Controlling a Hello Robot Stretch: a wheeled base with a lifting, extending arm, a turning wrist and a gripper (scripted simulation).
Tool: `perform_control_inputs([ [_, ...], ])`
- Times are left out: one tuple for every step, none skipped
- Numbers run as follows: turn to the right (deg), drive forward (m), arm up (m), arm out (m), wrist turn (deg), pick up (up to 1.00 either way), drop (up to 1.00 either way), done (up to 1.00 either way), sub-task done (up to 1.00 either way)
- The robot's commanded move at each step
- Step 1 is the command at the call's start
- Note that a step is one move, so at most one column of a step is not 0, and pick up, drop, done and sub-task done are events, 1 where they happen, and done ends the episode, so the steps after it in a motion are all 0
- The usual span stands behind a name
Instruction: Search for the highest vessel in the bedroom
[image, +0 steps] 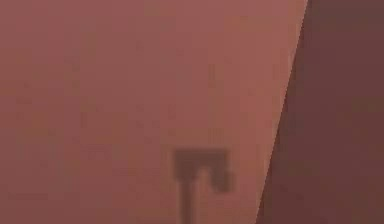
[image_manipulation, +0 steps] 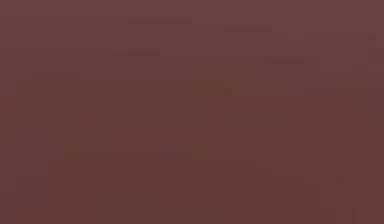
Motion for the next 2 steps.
perform_control_inputs([
  [-45.0, 0.0, 0.0, 0.0, 0.0, 0.0, 0.0, 0.0, 0.0],
  [-39.0, 0.0, 0.0, 0.0, 0.0, 0.0, 0.0, 0.0, 0.0],
])
